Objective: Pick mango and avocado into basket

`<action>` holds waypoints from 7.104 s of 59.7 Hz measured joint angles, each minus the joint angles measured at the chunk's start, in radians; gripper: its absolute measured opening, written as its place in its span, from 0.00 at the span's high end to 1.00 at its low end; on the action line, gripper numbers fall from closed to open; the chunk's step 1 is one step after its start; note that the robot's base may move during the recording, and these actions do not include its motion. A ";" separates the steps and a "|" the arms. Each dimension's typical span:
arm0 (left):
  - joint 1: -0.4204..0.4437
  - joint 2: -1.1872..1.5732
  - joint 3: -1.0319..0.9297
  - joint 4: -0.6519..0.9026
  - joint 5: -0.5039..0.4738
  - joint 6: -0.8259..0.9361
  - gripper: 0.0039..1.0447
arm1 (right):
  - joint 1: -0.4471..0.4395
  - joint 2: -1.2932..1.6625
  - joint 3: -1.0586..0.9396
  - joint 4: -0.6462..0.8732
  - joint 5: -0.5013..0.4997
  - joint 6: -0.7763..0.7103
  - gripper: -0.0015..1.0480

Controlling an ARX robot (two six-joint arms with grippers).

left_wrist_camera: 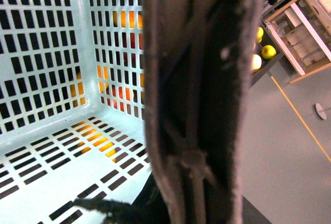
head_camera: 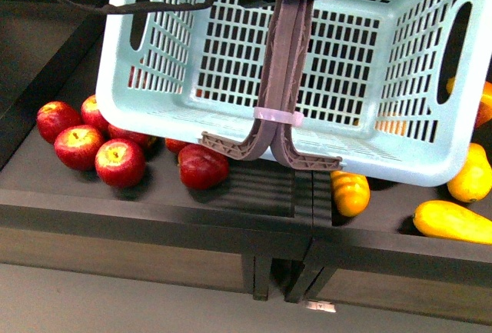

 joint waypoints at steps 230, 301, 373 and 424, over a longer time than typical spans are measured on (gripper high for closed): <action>-0.004 0.001 0.007 -0.003 0.006 0.026 0.96 | 0.193 1.512 0.800 0.512 0.091 0.375 0.08; -0.004 0.004 0.008 -0.004 0.000 0.025 0.96 | 0.162 0.777 0.245 0.475 0.317 0.109 0.08; -0.003 0.005 0.008 -0.004 -0.002 0.026 0.96 | 0.163 0.772 0.240 0.473 0.319 0.108 0.08; -0.005 0.005 0.008 -0.004 0.004 0.024 0.96 | 0.163 0.772 0.239 0.473 0.319 0.106 0.08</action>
